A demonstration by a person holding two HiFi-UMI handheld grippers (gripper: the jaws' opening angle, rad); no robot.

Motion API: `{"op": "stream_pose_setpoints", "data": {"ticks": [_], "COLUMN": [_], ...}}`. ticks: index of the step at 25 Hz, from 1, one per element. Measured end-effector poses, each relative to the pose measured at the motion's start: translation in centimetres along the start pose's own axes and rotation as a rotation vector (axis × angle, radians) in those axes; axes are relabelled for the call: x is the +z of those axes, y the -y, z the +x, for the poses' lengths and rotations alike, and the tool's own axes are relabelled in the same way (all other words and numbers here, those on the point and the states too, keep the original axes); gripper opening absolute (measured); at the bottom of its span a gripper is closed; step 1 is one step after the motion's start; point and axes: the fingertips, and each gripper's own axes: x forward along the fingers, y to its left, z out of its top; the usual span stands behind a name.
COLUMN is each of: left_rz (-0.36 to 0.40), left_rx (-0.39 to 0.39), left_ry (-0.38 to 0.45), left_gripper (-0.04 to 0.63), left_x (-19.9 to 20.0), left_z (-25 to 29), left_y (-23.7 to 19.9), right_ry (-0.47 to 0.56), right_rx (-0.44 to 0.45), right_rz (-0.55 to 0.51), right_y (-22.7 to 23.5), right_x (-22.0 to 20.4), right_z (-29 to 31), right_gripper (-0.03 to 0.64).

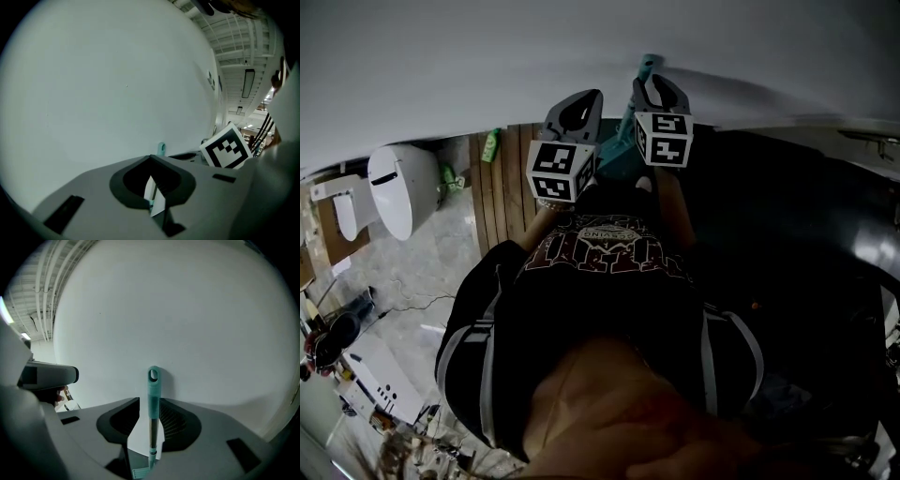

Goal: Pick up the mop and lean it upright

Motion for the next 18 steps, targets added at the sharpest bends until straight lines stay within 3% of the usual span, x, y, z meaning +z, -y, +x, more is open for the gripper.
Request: {"op": "stream_pose_setpoints", "data": {"ticks": [8,18], "left_rz": [-0.001,-0.006], "left_rx": [0.019,0.044], "left_ry": [-0.01,-0.004], "left_gripper": [0.046,0.046], "left_x": [-0.1,0.6], "left_z": [0.4,-0.7], "left_y": [-0.7,-1.8], "right_ry": [-0.013,0.012], "right_rx": [-0.034,-0.158], "right_rz": [0.021,0.033], "right_y": [1.3,2.1], "right_x": [-0.1,0.4], "right_z": [2.0,1.9], "right_gripper": [0.141,0.14]}}
